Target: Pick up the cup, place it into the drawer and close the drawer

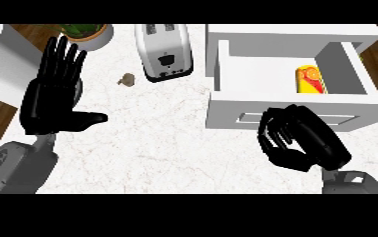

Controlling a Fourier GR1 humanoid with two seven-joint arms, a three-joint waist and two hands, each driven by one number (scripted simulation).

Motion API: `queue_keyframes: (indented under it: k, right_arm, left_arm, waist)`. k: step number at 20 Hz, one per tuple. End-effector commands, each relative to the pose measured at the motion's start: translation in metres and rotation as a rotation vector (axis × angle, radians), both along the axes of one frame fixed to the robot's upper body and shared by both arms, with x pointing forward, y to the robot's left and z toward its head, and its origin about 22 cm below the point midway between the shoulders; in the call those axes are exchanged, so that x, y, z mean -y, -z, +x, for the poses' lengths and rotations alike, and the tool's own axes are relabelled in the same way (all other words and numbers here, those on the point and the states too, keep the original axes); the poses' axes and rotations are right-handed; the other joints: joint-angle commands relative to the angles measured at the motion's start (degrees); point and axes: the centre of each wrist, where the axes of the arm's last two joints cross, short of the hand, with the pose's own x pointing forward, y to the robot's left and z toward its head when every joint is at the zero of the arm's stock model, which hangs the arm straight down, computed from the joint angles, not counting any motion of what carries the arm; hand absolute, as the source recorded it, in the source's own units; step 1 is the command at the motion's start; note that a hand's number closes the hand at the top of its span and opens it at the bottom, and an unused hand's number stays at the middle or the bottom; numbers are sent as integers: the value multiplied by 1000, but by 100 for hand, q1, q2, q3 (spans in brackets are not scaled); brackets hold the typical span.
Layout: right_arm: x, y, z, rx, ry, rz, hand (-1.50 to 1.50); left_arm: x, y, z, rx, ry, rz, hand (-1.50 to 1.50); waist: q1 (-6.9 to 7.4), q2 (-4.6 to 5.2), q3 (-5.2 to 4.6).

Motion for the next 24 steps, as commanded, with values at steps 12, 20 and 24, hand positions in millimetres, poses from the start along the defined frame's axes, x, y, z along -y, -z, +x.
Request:
queue_keyframes:
  k: [12, 20, 24]
  right_arm:
    - [-17, 90, 74, -72, 17, -209, -150]
    - [-5, 92, 126, -122, 32, -139, -150]
    - [0, 75, 151, -151, 25, -131, -150]
  left_arm:
    - [-61, 29, -38, -11, -12, -1, -150]
    - [-65, 29, -33, 15, -23, -26, -150]
    - [-67, 33, -50, 4, 30, -31, -150]
  waist:
    - [-75, 14, 1]
    - [-29, 34, 4]
    - [64, 51, 7]
